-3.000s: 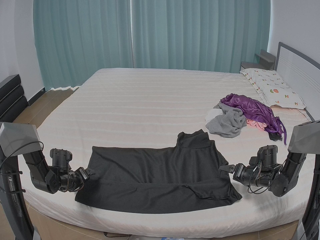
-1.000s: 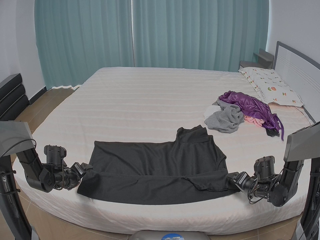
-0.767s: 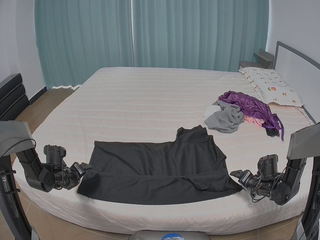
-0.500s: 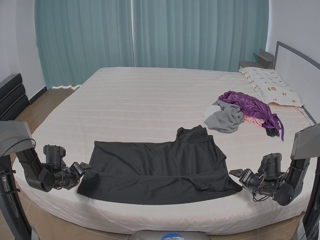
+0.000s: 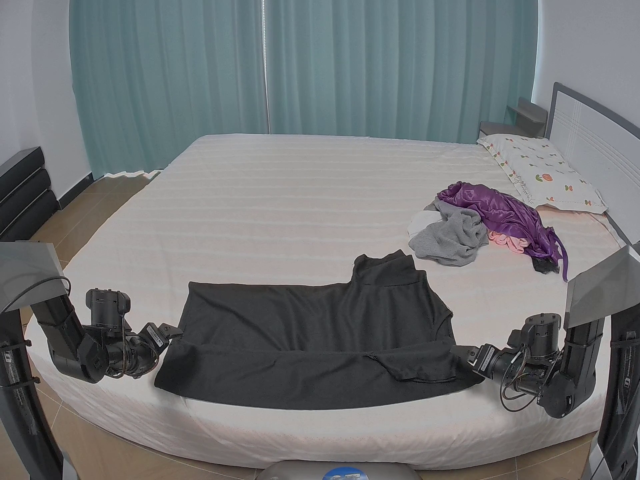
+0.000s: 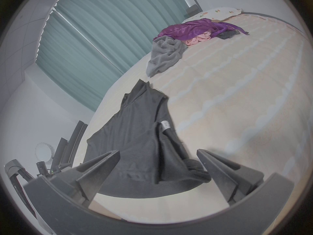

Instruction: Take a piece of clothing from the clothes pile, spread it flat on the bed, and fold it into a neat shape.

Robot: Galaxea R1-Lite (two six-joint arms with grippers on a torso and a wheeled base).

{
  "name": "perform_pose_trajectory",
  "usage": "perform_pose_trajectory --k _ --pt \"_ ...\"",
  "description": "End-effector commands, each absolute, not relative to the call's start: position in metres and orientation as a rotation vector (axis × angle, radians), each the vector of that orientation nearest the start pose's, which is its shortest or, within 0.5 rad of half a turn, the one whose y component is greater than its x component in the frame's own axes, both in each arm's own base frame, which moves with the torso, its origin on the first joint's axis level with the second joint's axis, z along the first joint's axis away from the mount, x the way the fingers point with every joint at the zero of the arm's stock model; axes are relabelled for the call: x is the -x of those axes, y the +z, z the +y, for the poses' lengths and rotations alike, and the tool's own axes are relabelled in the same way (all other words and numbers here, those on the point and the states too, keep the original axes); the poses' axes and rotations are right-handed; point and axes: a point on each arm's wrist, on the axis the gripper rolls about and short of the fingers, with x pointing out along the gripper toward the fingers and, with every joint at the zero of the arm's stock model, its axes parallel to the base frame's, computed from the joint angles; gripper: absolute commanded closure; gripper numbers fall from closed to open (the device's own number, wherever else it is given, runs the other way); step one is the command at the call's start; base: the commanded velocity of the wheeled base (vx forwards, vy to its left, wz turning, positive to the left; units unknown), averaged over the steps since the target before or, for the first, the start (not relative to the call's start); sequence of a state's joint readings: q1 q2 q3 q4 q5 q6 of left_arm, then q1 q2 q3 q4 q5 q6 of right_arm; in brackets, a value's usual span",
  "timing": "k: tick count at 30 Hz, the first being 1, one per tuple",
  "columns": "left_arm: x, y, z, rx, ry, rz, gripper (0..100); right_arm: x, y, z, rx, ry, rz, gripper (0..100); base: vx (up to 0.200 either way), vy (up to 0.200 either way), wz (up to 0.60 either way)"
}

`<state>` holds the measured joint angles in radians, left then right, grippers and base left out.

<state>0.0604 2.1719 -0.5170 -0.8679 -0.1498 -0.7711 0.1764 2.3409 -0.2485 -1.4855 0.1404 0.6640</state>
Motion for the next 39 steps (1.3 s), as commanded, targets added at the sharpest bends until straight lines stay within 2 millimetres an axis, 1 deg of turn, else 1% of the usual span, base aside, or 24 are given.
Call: perform_pose_trajectory --k 1,7,21,30,36,37,39 --pt "-0.302 -0.006 0.015 0.813 0.225 0.78 0 -0.264 -0.051 0.046 -0.624 0.064 0.743 100 0.0 0.0 0.0" --pt "-0.302 -0.006 0.015 0.813 0.223 0.781 0 -0.259 -0.049 0.042 -0.631 0.069 0.739 100 0.0 0.0 0.0" --pt "-0.302 -0.006 0.015 0.813 0.223 0.781 0 -0.261 -0.049 0.028 -0.65 0.019 0.717 100 0.0 0.0 0.0" --pt "-0.302 -0.006 0.015 0.813 0.225 0.782 0 -0.267 -0.058 0.021 -0.661 -0.01 0.719 100 0.0 0.0 0.0" --pt "-0.302 -0.006 0.015 0.813 0.225 0.78 0 -0.267 -0.059 0.022 -0.659 -0.008 0.723 100 0.0 0.0 0.0" --pt "-0.302 -0.006 0.015 0.813 0.225 0.78 0 -0.267 -0.058 0.022 -0.66 -0.006 0.717 0 0.0 0.0 0.0" --pt "-0.302 -0.006 0.015 0.813 0.225 0.78 0 -0.268 -0.054 0.021 -0.666 -0.004 0.699 0 0.0 0.0 0.0"
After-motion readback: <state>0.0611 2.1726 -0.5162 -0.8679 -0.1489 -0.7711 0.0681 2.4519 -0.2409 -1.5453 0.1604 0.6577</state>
